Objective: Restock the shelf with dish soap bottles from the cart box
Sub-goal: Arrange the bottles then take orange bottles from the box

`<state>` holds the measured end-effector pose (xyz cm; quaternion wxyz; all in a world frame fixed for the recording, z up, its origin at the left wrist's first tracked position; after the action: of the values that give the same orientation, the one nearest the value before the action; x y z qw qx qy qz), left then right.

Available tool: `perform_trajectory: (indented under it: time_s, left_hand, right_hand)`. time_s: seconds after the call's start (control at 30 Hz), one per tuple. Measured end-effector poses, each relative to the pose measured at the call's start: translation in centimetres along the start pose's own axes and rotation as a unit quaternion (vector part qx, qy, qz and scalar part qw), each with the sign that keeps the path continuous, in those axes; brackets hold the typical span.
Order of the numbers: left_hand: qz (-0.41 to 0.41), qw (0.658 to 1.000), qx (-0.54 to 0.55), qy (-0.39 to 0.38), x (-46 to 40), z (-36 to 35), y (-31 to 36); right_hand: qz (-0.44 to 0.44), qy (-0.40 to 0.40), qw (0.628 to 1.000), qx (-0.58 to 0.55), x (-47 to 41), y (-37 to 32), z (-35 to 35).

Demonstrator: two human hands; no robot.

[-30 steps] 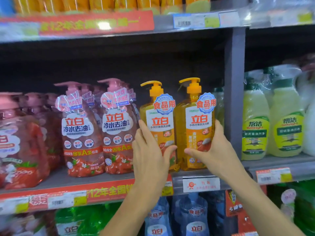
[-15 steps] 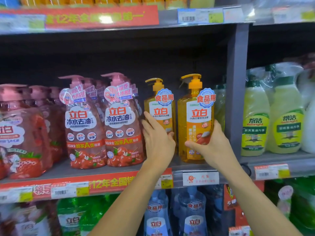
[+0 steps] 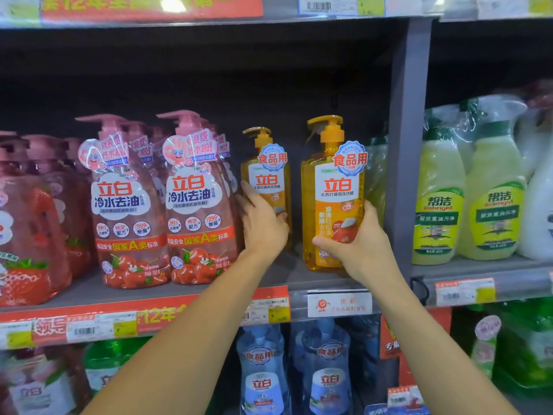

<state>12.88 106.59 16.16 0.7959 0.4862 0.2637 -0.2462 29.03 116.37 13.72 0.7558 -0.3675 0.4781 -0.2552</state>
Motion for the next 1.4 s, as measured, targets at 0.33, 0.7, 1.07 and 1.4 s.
perform_trajectory:
  time_s: [0.33, 0.7, 1.07, 1.4]
  left_hand:
    - [-0.015, 0.998, -0.061, 0.008, -1.2, -1.6, -1.0]
    - [-0.011, 0.994, -0.11, 0.006, -2.2, -1.7, -0.6]
    - [-0.025, 0.994, -0.109, 0.008, -2.2, -2.4, -0.5]
    - [-0.091, 0.967, -0.206, -0.117, 1.9, 0.8, -0.3]
  right_hand:
    - [0.002, -0.004, 1.0, 0.003, 0.0, 0.2, 0.3]
    - [0.006, -0.008, 1.0, -0.005, 0.1, 0.2, 0.0]
    - [0.001, -0.012, 1.0, 0.004, -0.1, 0.5, 0.6]
    - [0.002, -0.014, 0.999, 0.034, 0.1, 0.4, 0.7]
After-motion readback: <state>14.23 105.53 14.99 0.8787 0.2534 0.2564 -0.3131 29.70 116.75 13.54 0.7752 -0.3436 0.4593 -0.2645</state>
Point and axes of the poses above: each hand's wrist, its own x-axis away from the middle knuckle, its own z-axis out of the back of the hand, y = z × x, the point moved 4 cm from there along -x, towards the middle knuckle, and after that the axes turned 7 degrees about y, right-handed, at the moved point
